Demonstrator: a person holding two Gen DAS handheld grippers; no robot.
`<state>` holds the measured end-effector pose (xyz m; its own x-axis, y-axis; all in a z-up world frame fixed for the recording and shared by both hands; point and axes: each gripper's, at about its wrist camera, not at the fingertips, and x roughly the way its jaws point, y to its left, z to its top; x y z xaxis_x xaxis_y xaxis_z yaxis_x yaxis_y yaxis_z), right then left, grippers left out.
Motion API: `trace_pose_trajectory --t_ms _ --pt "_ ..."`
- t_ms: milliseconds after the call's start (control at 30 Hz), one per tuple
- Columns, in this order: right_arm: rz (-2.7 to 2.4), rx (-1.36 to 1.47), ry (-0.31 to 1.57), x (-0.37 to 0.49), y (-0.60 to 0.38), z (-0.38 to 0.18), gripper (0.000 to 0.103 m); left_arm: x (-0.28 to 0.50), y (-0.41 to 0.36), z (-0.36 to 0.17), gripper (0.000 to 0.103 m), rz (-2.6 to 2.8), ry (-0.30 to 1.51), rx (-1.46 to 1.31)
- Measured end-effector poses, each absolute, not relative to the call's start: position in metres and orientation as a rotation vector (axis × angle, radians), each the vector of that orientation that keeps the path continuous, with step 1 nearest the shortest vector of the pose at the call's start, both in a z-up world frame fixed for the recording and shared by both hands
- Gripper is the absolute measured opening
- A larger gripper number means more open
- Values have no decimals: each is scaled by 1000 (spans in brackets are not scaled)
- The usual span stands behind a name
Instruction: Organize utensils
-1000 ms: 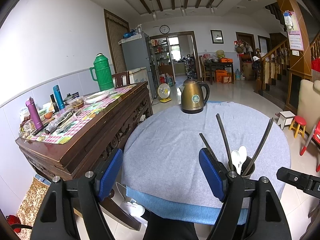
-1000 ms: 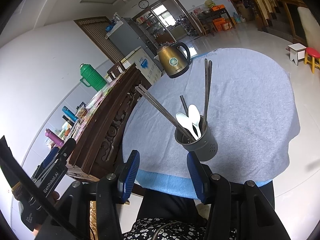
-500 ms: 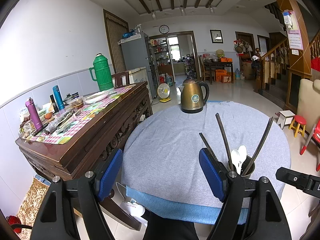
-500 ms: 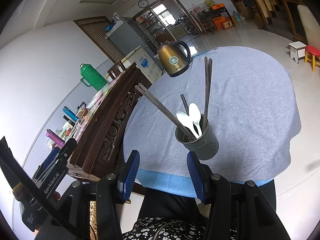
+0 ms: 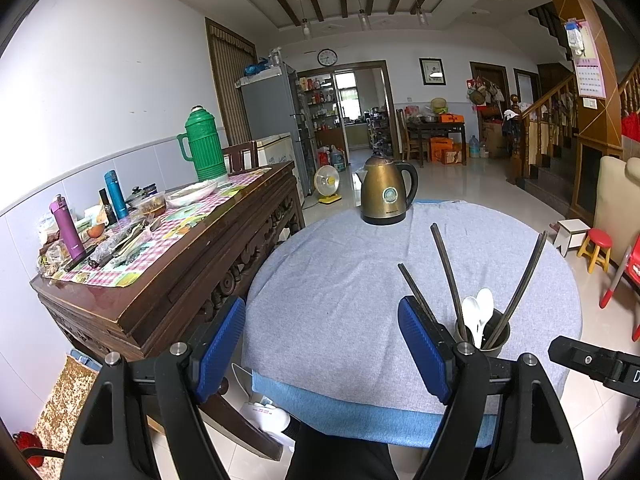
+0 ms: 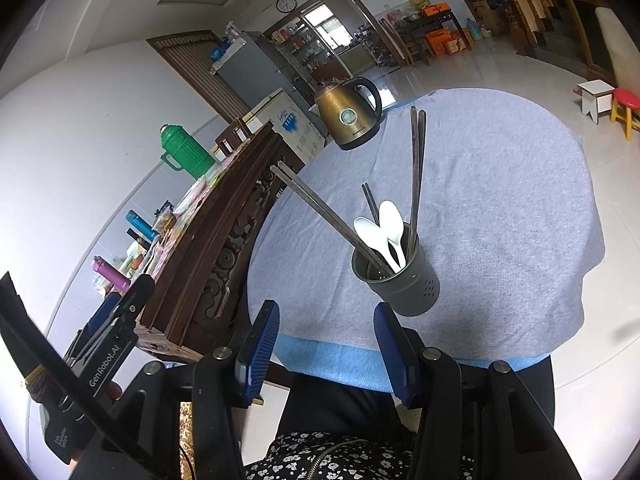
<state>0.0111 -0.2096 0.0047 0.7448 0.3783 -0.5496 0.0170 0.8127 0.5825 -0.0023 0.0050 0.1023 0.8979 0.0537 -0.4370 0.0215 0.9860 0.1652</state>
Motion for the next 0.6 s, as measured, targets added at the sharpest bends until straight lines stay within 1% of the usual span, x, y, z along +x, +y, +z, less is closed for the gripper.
trace_pose_trajectory --t_ms 300,600 --pt "214 598 723 13 -208 2 52 -2 5 102 79 16 459 168" --pt "212 580 751 20 -204 -7 52 4 8 83 79 9 494 154"
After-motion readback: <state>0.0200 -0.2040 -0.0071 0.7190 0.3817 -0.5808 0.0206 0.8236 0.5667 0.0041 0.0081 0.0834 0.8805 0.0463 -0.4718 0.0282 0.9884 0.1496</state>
